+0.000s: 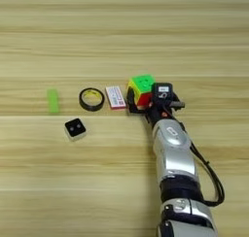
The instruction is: Move the objects on the table
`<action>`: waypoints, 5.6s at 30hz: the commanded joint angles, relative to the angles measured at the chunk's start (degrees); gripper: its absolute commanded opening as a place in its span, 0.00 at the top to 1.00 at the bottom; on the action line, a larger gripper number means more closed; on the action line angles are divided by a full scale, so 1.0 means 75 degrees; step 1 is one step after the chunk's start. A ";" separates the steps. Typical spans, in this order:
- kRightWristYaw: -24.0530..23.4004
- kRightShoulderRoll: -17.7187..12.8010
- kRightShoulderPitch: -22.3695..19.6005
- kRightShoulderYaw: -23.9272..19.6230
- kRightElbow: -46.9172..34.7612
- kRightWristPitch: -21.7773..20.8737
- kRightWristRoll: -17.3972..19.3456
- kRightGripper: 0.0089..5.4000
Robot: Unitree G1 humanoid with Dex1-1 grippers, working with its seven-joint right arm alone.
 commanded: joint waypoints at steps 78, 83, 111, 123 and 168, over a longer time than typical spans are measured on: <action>0.0311 0.0976 0.0358 0.1737 -0.2524 0.0443 -0.0194 0.21; 0.0310 0.0975 0.0384 0.1761 -0.2576 0.0420 -0.0182 0.10; 0.0364 0.0974 0.0402 0.1733 -0.2817 0.0385 -0.0104 0.03; 0.0481 0.1000 0.0329 0.1700 -0.2711 0.0335 -0.0042 0.29; 0.0081 -0.0154 0.0256 -0.0161 -0.1165 -0.0355 0.0324 0.27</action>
